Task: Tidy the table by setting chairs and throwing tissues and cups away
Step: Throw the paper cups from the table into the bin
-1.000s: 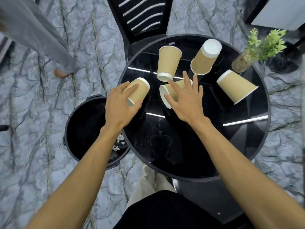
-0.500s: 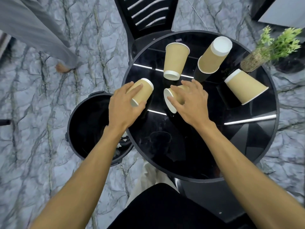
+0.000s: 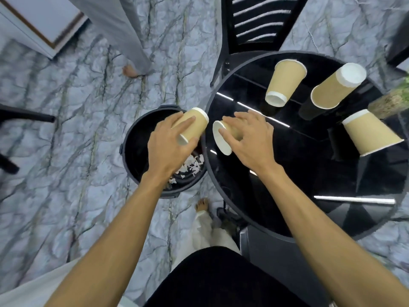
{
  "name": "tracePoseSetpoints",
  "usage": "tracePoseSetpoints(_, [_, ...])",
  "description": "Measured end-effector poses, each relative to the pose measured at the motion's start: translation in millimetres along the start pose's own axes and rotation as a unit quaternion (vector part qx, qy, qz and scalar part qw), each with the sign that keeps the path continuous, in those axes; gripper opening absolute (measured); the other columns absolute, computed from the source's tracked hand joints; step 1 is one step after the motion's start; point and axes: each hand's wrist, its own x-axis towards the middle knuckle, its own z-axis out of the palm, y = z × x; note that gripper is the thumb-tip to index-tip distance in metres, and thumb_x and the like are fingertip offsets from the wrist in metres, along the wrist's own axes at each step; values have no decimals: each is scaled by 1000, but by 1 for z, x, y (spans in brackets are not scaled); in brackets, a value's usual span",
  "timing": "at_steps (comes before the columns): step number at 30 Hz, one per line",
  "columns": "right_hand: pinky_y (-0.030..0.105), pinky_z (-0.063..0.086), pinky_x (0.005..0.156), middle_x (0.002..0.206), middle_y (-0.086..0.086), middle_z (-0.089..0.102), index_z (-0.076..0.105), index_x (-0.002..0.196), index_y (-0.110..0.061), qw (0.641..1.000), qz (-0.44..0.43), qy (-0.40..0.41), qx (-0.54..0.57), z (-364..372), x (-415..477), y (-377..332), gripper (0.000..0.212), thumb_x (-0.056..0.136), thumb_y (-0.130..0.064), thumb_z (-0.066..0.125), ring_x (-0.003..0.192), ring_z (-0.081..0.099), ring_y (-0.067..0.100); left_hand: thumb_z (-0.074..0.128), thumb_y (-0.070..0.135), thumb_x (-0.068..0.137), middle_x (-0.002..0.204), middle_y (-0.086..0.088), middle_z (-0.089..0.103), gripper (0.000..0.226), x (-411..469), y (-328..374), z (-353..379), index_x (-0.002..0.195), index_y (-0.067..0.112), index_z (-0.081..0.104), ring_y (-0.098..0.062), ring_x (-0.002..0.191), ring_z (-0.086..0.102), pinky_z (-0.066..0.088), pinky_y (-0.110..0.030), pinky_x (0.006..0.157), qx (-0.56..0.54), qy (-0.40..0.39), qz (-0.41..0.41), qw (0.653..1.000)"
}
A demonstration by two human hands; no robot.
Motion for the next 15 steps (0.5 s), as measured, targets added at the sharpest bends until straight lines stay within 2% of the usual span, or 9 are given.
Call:
tracePoseSetpoints(5, [48, 26, 106, 131, -8, 58, 66, 120, -39, 998, -45, -41, 33, 33, 10, -44, 39, 91, -61, 52, 136, 38, 20, 63, 49, 82, 142, 6, 54, 49, -20, -48, -20, 130, 35, 63, -19, 126, 50, 41, -38, 103, -17, 42, -69, 997])
tracePoseSetpoints(11, [48, 31, 106, 129, -8, 60, 68, 121, -36, 992, -88, -73, 50, 78, 34, -93, 42, 91, -60, 51, 132, 42, 16, 67, 46, 84, 140, 9, 54, 46, -26, -103, -36, 129, 37, 63, -15, 126, 50, 43, -37, 100, -18, 81, -160, 984])
tracePoseSetpoints(15, [48, 25, 110, 135, -7, 57, 65, 124, -37, 989, -91, -102, 51, 121, 58, -106, 45, 91, -63, 47, 139, 37, 18, 62, 52, 82, 140, 9, 54, 49, -17, -145, -27, 129, 38, 61, -16, 125, 51, 42, -32, 97, -31, 93, -198, 975])
